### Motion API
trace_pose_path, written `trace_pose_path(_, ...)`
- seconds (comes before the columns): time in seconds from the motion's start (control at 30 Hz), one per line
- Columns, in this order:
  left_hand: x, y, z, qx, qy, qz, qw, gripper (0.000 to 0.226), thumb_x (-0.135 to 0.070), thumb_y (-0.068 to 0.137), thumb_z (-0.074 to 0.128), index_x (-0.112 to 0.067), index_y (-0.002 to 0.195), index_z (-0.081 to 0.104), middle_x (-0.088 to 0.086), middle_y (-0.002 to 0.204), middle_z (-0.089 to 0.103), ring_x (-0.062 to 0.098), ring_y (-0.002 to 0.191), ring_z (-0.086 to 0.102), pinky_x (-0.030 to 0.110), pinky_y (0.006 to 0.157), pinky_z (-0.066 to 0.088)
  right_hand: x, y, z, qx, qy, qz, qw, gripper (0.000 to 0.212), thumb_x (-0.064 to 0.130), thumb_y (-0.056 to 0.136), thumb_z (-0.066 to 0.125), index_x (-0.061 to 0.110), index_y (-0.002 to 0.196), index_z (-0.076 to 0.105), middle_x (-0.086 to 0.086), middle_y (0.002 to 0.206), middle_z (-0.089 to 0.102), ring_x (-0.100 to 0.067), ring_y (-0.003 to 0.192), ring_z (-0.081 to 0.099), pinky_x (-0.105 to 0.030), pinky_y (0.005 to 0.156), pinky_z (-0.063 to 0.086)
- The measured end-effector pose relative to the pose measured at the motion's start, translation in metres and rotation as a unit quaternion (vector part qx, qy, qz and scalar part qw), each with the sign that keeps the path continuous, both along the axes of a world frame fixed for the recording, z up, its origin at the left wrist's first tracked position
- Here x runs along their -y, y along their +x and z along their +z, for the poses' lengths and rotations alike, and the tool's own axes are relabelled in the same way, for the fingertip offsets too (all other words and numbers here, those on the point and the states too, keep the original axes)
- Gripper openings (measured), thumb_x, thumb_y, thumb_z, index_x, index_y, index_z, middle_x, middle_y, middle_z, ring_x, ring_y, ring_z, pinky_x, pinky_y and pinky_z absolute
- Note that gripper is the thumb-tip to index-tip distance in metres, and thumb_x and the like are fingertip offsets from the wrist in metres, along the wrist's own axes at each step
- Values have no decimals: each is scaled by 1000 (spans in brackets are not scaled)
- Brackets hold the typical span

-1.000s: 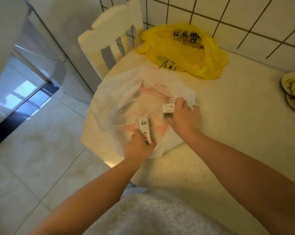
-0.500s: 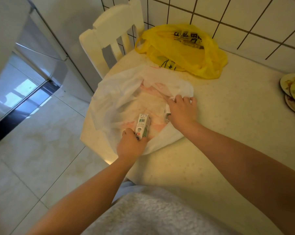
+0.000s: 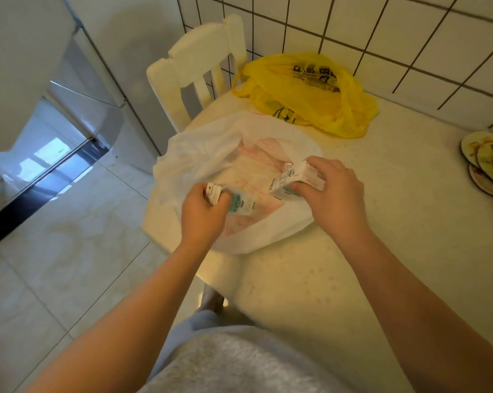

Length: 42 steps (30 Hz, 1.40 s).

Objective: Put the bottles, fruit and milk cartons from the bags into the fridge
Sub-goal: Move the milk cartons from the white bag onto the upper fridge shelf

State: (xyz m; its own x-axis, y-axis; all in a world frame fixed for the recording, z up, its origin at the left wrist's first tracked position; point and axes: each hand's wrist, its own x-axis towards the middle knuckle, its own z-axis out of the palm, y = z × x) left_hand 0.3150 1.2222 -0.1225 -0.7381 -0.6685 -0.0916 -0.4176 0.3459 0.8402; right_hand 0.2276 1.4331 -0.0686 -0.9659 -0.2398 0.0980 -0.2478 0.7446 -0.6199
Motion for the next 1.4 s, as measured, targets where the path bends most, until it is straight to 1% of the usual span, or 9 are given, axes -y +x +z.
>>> trace_pose_path(0.07, 6, 8, 13, -43, 59, 29, 997, 17, -34, 91, 65, -20, 99, 61, -6, 93, 67, 9, 85, 65, 32, 68, 56, 4, 9, 11, 68, -144, -5, 987, 49, 34, 83, 77, 23, 129, 62, 2, 121, 65, -15, 108, 60, -33, 91, 51)
trace_pose_path(0.2, 29, 32, 35, -103, 182, 64, 976, 21, -29, 96, 63, -10, 103, 67, 6, 100, 73, 14, 93, 73, 35, 73, 63, 25, 25, 24, 115, -275, -21, 954, 27, 27, 86, 76, 25, 111, 67, 8, 105, 71, -9, 98, 67, -32, 84, 57)
trace_pose_path(0.3, 53, 57, 41, -123, 237, 90, 959, 20, -30, 99, 60, -11, 100, 67, 7, 95, 77, 16, 92, 75, 34, 75, 61, 49, 36, 26, 164, -339, -30, 926, 14, 24, 88, 75, 26, 100, 66, 2, 96, 74, -13, 89, 72, -36, 77, 61)
trace_pose_path(0.4, 83, 87, 37, -121, 281, 134, 943, 25, -35, 99, 59, -12, 109, 64, 7, 95, 77, 19, 92, 75, 34, 77, 60, 81, 53, 28, 239, -390, -39, 888, 25, 24, 91, 71, 13, 113, 64, -5, 95, 74, -14, 85, 74, -30, 68, 62)
trace_pose_path(0.57, 147, 146, 30, -144, 377, 214, 889, 38, -40, 95, 64, -9, 115, 60, 12, 98, 73, 27, 94, 74, 43, 79, 59, 159, 97, 20, 347, -423, -36, 836, 31, 32, 93, 67, 9, 113, 62, -12, 97, 74, -25, 89, 74, -39, 69, 62)
trace_pose_path(0.77, 241, 236, 27, -126, 504, 248, 818, 42, -58, 89, 62, -18, 96, 70, 2, 65, 64, 18, 53, 66, 32, 50, 54, 281, 177, 3, 442, -402, -25, 801, 33, 42, 93, 64, 10, 102, 65, -8, 87, 74, -24, 84, 73, -37, 65, 59)
trace_pose_path(0.97, 341, 330, 25, -116, 551, 240, 791, 42, -55, 92, 59, -16, 101, 71, 11, 86, 73, 28, 85, 72, 46, 85, 57, 407, 258, -7, 486, -385, 14, 785, 21, 21, 95, 63, 8, 111, 67, -9, 90, 73, -23, 86, 71, -42, 78, 58)
trace_pose_path(1.2, 429, 417, 27, -121, 541, 257, 792, 26, -24, 100, 56, -10, 119, 64, 10, 96, 76, 24, 88, 74, 43, 85, 56, 524, 324, -3, 520, -291, 79, 799, 19, 32, 95, 63, 14, 99, 69, -4, 78, 73, -21, 70, 71, -36, 66, 58)
trace_pose_path(1.4, 487, 447, 21, -164, 503, 272, 804, 28, -23, 100, 57, -13, 125, 63, 12, 113, 73, 25, 97, 73, 39, 73, 59, 612, 347, -9, 533, -203, 165, 805, 35, 42, 99, 55, 8, 107, 63, -21, 82, 74, -38, 80, 71, -58, 84, 55)
